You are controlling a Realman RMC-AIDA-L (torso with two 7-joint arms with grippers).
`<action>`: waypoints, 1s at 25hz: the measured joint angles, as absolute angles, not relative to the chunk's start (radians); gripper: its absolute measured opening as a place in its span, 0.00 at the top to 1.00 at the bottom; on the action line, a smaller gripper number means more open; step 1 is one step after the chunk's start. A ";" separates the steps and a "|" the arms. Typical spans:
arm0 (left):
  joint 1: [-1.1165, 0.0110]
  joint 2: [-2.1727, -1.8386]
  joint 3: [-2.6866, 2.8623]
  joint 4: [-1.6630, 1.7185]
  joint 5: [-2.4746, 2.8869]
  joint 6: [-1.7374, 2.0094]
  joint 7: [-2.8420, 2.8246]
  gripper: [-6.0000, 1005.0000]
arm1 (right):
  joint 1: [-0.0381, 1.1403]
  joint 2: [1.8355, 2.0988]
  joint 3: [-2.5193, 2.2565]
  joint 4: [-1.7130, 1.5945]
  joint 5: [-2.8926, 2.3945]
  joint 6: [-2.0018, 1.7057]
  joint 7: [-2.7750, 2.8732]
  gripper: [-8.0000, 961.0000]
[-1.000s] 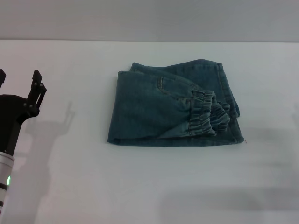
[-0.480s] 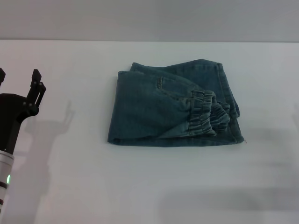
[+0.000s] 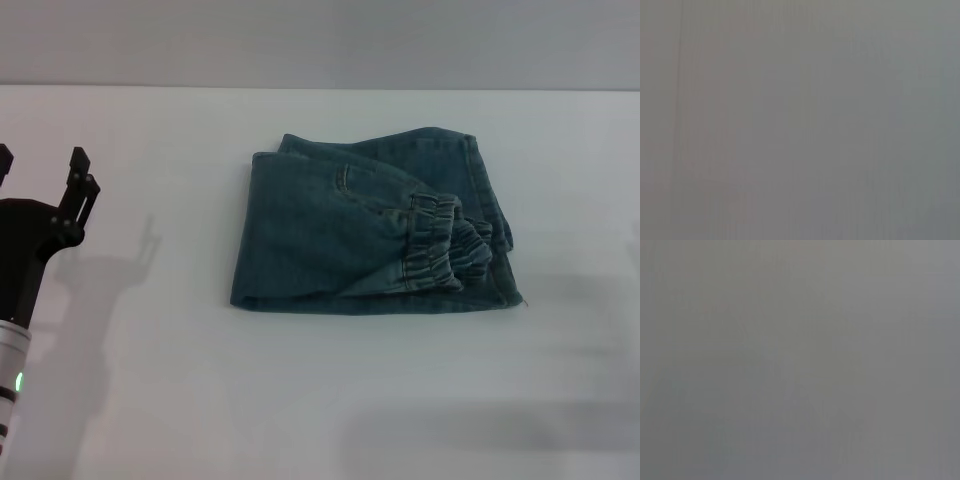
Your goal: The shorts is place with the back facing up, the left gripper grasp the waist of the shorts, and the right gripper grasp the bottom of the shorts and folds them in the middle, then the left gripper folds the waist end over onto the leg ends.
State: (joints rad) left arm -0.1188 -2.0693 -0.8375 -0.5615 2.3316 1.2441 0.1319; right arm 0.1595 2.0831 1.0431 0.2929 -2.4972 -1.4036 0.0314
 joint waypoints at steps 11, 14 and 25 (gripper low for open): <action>-0.124 -2.069 -0.832 -0.558 2.332 1.244 0.132 0.21 | 0.160 2.083 1.042 0.293 -2.497 -1.403 0.031 0.24; -0.124 -2.069 -0.831 -0.558 2.332 1.244 0.132 0.21 | 0.160 2.083 1.041 0.293 -2.497 -1.403 0.031 0.24; -0.124 -2.069 -0.832 -0.558 2.331 1.244 0.132 0.21 | 0.158 2.083 1.039 0.293 -2.497 -1.403 0.031 0.24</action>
